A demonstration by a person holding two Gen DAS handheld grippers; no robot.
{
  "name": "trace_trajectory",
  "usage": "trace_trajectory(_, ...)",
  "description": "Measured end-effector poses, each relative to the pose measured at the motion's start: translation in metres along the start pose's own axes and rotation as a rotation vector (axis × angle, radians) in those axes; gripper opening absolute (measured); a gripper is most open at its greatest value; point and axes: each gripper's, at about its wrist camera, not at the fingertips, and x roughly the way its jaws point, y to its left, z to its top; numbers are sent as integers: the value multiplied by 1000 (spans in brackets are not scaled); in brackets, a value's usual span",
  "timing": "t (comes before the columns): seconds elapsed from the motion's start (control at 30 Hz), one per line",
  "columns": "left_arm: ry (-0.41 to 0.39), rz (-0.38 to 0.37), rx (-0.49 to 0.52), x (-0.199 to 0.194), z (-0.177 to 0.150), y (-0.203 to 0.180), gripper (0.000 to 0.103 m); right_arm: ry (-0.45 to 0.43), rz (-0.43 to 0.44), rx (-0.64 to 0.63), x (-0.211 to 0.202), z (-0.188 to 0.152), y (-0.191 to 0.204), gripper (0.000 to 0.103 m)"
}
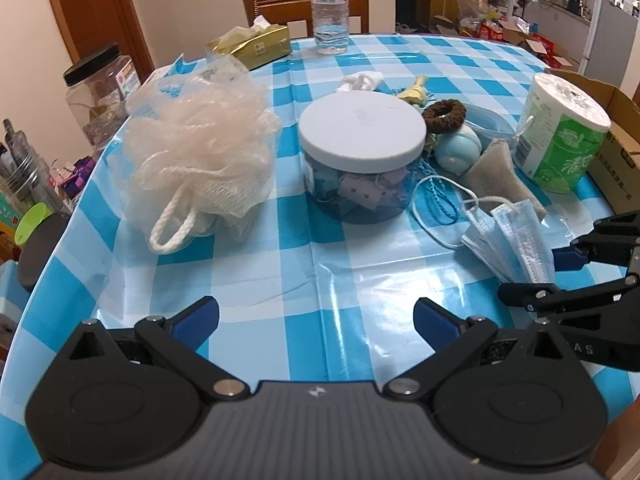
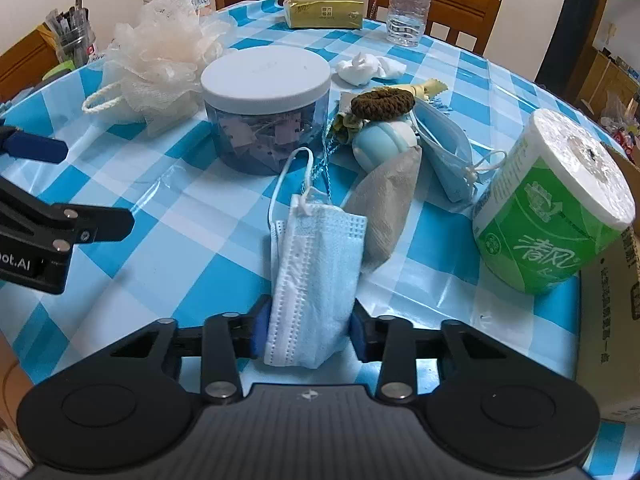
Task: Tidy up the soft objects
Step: 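Lift the mask with the right tool while the left tool grasps the grey sachet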
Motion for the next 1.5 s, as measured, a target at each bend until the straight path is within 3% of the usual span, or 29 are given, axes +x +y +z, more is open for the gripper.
trace_trajectory(0.3, -18, -49, 56, 0, 13, -19, 102, 25, 4, -1, -11, -14, -6, 38)
trace_trajectory(0.8, -56, -221, 181, 22, 55, -90, 102, 49, -28, 10, -34, -50, -30, 38)
trace_trajectory(1.1, -36, -281, 145, 54, 73, -117, 78, 41, -19, 45, -35, -57, -38, 38)
trace_trajectory(1.43, 45, -281, 80, 86, 78, -115, 69, 33, -13, 70, -32, -55, -44, 39)
trace_trajectory(1.5, 40, -277, 89, 86, 79, -116, 64, 28, -15, 76, -32, -54, -44, 40)
